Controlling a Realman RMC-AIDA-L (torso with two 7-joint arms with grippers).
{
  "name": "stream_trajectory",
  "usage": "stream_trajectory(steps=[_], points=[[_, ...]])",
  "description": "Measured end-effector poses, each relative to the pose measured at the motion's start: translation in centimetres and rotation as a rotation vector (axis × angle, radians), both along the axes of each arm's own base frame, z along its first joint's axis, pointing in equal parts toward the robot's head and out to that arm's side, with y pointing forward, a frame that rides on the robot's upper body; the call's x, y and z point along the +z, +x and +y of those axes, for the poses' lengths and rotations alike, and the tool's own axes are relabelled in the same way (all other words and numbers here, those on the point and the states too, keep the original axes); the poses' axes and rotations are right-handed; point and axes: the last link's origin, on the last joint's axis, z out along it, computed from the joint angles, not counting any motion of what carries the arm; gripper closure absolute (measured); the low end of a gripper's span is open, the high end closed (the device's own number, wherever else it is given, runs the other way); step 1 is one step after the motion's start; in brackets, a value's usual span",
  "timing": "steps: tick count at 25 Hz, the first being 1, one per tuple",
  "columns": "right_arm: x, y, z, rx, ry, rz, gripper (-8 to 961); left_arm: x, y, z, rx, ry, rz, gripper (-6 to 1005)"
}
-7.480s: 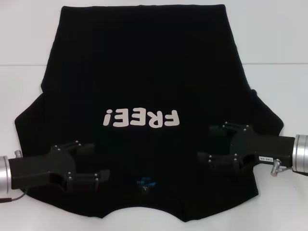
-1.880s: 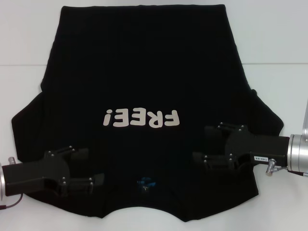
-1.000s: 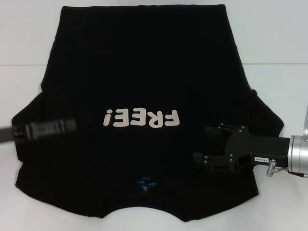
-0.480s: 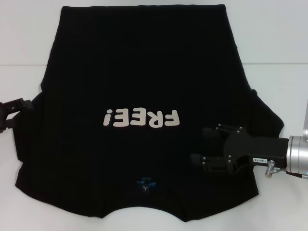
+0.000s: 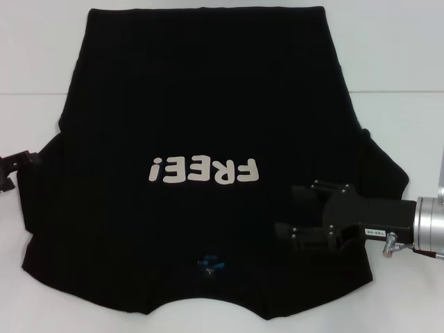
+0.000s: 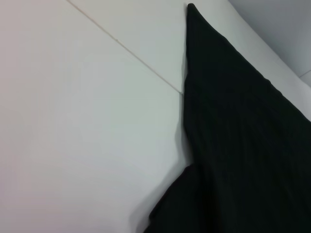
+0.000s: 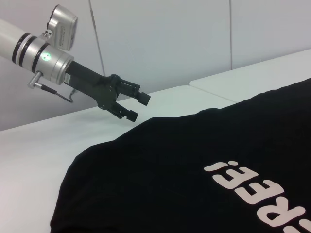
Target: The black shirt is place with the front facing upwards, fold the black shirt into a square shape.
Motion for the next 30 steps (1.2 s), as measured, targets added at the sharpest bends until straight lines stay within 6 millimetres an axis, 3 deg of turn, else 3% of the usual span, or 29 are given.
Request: stream_trajectory(steps=[30], points=[[-0.1, 0.11, -0.18, -0.004, -0.007, 0.003, 59, -0.84, -0.59, -0.22, 0.021, 0.017, 0.032, 66]])
